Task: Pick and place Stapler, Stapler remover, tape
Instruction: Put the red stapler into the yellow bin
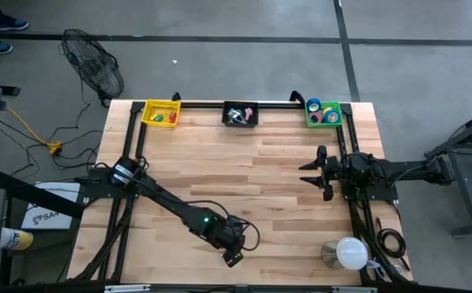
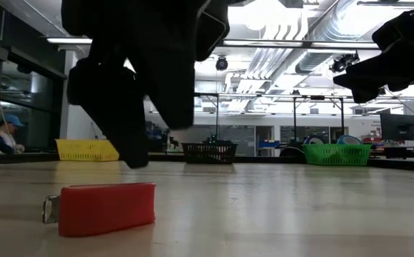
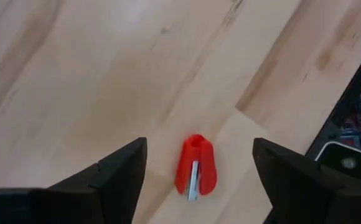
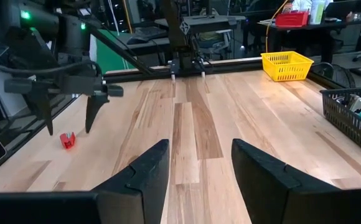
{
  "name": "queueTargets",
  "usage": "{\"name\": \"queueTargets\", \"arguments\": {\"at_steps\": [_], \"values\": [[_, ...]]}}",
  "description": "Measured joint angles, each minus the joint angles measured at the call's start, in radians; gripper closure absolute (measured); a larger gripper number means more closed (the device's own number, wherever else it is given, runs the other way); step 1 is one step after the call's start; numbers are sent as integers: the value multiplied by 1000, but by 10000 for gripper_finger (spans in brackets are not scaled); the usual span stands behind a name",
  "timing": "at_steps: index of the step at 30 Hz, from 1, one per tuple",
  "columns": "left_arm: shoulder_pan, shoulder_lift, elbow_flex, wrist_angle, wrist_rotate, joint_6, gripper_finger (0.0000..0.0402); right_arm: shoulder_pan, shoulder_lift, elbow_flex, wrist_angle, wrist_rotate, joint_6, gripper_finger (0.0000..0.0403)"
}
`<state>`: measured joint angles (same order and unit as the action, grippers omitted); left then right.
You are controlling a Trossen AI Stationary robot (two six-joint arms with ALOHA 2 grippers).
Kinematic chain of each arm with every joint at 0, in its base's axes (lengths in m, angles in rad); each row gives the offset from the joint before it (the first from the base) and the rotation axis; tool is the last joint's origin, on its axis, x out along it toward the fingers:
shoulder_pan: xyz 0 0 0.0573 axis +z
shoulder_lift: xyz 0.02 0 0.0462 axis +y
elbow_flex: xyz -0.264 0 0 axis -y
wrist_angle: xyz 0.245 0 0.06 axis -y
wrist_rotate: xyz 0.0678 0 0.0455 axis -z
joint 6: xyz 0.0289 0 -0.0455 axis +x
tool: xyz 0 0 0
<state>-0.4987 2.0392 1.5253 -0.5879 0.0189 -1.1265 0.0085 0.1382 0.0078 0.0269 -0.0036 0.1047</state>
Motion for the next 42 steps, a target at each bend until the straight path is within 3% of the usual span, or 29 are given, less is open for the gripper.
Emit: {"name": "queueTargets", "arguments": {"at_steps": [20, 34, 42], "values": [[-40, 31, -1, 8, -56, 18, 131, 0, 0, 0, 0, 0, 0, 237], [-53, 99, 6, 19, -29, -12, 133, 0, 5, 0, 0, 0, 0, 238], [-54, 109, 2, 2, -14, -22, 190, 0, 5, 0, 0, 0, 0, 238]]}}
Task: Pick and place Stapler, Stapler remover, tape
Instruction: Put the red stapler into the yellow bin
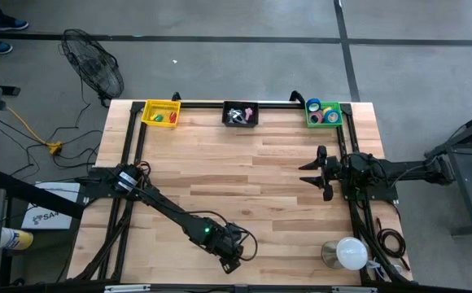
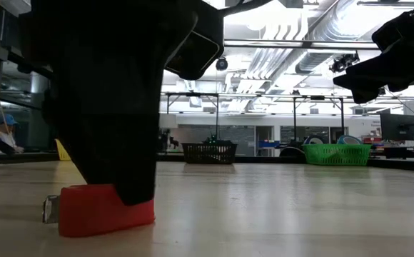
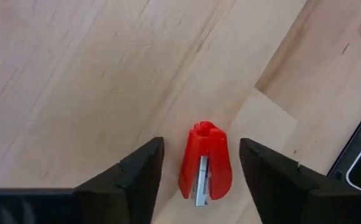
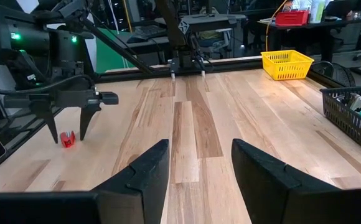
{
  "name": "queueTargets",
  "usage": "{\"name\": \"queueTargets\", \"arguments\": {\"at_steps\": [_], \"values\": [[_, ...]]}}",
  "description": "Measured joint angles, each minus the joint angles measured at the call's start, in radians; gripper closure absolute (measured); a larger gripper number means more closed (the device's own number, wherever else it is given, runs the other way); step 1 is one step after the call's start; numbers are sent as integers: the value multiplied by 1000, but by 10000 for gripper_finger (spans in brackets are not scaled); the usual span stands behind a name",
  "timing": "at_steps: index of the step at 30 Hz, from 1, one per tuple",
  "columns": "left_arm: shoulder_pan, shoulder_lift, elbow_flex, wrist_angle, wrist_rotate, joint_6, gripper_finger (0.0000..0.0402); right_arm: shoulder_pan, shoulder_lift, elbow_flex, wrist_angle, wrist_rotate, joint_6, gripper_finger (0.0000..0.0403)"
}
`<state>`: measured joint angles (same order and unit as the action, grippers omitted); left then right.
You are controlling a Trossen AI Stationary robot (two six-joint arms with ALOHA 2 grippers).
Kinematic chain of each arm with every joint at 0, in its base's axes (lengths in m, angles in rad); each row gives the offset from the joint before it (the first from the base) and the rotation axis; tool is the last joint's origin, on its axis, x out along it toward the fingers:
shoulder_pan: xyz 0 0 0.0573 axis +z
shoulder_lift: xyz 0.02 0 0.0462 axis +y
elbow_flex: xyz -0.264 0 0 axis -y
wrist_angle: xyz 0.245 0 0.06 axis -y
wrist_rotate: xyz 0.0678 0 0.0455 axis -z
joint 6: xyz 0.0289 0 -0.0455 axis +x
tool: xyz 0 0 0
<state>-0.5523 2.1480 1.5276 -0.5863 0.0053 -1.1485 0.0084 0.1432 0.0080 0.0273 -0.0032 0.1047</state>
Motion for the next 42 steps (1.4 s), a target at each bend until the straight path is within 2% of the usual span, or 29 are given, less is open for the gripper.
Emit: {"name": "queueTargets", "arguments": {"at_steps": [8, 22, 37, 42], "values": [[-8, 1, -1, -4, 16, -6, 236, 0, 0, 0, 0, 0, 0, 238], [-9, 1, -1, -18, 84, 6, 239, 0, 0, 0, 0, 0, 0, 238], [-14, 1, -1, -59, 22, 26, 240, 0, 0, 0, 0, 0, 0, 237], [-15, 1, -1, -62, -8, 28, 259, 0, 0, 0, 0, 0, 0, 238]]}}
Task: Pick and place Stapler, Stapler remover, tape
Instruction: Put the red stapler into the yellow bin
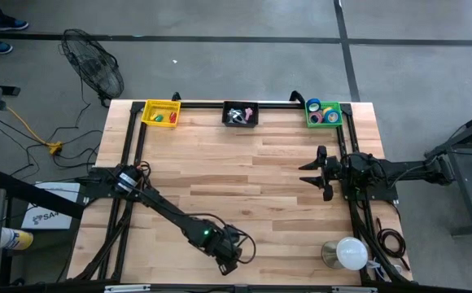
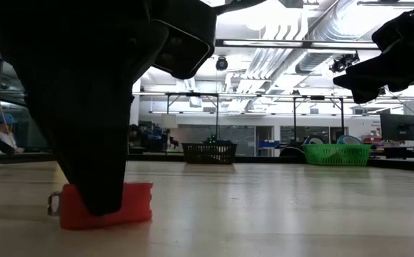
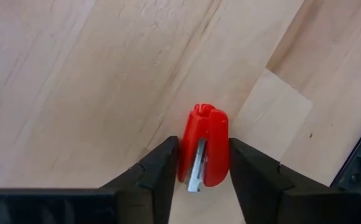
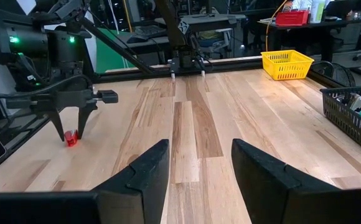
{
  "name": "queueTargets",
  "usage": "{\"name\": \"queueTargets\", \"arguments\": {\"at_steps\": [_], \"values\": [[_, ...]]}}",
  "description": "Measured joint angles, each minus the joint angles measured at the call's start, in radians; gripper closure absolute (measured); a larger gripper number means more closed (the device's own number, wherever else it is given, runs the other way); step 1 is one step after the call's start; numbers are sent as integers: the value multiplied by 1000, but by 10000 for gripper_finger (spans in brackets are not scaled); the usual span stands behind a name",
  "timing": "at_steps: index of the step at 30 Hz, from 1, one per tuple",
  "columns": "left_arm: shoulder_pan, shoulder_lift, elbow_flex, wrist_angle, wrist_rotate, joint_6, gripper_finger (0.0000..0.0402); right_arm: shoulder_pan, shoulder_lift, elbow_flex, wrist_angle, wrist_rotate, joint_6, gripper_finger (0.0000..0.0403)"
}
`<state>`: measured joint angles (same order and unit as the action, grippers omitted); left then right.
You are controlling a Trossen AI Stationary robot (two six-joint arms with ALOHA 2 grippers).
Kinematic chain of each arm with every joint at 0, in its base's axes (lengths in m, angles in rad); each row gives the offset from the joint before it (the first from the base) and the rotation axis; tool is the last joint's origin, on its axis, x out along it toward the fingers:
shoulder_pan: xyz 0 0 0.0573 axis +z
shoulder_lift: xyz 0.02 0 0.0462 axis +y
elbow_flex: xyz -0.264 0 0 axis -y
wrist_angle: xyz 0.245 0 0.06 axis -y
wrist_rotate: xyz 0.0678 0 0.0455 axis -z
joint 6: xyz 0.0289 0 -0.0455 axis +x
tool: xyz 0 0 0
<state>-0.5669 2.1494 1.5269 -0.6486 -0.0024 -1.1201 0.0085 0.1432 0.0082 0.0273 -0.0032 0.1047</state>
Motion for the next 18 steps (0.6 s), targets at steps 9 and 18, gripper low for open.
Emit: {"name": "queueTargets", "arguments": {"at_steps": [9, 18], "values": [[1, 0, -2, 3, -53, 55, 317, 0, 0, 0, 0, 0, 0, 237], [3, -1, -2, 18, -160, 69, 310, 0, 0, 0, 0, 0, 0, 238]]}}
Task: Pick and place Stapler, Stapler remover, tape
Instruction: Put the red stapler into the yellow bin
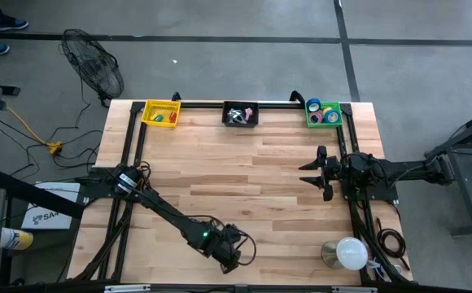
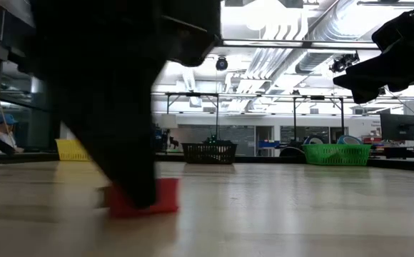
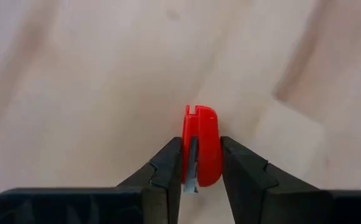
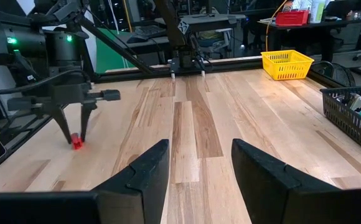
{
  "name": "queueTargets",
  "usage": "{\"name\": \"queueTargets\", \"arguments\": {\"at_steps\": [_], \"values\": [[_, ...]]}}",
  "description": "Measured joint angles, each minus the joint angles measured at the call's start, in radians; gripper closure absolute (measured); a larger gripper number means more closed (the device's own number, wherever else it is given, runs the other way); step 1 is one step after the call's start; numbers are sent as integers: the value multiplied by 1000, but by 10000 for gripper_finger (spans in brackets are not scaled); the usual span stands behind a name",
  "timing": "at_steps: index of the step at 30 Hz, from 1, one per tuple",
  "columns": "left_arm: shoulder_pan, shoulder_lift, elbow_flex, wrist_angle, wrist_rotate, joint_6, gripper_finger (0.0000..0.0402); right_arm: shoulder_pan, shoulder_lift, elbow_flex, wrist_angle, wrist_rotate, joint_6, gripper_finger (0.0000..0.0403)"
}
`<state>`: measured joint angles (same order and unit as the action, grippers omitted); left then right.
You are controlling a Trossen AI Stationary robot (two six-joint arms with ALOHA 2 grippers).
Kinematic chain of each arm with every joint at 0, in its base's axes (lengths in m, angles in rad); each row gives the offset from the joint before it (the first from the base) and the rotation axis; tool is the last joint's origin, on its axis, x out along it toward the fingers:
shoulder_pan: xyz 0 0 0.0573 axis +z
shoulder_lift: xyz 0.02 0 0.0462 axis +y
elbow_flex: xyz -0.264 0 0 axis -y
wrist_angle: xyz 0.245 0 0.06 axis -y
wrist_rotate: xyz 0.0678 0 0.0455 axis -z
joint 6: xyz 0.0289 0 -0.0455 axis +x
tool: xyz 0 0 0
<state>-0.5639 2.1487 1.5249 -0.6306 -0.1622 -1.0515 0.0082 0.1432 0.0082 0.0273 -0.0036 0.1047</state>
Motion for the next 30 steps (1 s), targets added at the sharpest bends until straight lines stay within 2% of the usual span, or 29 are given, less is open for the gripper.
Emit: {"name": "queueTargets", "arguments": {"at_steps": [8, 16, 30], "values": [[65, -26, -2, -65, -124, 0, 310, 0, 0, 0, 0, 0, 0, 238], [208, -57, -6, -355, -248, -42, 310, 0, 0, 0, 0, 0, 0, 237], [476, -183, -3, -706, -452, -54, 309, 0, 0, 0, 0, 0, 0, 238]]}}
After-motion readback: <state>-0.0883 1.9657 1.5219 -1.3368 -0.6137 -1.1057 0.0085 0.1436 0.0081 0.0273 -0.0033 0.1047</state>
